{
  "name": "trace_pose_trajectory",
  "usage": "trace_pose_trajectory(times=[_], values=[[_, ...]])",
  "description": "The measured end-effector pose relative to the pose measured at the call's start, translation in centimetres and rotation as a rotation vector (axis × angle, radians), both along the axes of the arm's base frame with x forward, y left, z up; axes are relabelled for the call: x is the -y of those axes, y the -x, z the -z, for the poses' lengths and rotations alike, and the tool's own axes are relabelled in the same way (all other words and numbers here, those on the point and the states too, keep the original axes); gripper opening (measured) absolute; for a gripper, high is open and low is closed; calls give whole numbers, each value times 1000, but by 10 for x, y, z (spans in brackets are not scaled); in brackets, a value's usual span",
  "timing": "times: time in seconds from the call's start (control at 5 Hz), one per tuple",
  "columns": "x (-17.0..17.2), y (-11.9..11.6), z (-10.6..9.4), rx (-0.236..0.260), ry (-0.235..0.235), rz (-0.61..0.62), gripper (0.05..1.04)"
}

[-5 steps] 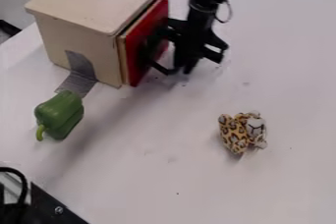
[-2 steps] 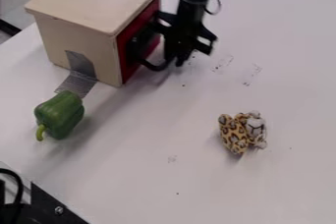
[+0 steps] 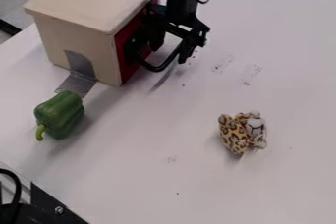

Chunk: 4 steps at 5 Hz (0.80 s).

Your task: Fechou a gaveta

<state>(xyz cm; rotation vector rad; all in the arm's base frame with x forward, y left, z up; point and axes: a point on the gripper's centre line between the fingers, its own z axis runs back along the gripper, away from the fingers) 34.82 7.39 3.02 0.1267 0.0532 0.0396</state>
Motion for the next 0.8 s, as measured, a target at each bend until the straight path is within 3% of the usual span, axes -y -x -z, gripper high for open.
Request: trace_pose_trajectory(times=[0.4, 0.8], values=[[44, 1, -48, 105, 77, 74, 1000], [79, 10, -67, 121, 140, 144, 1000]])
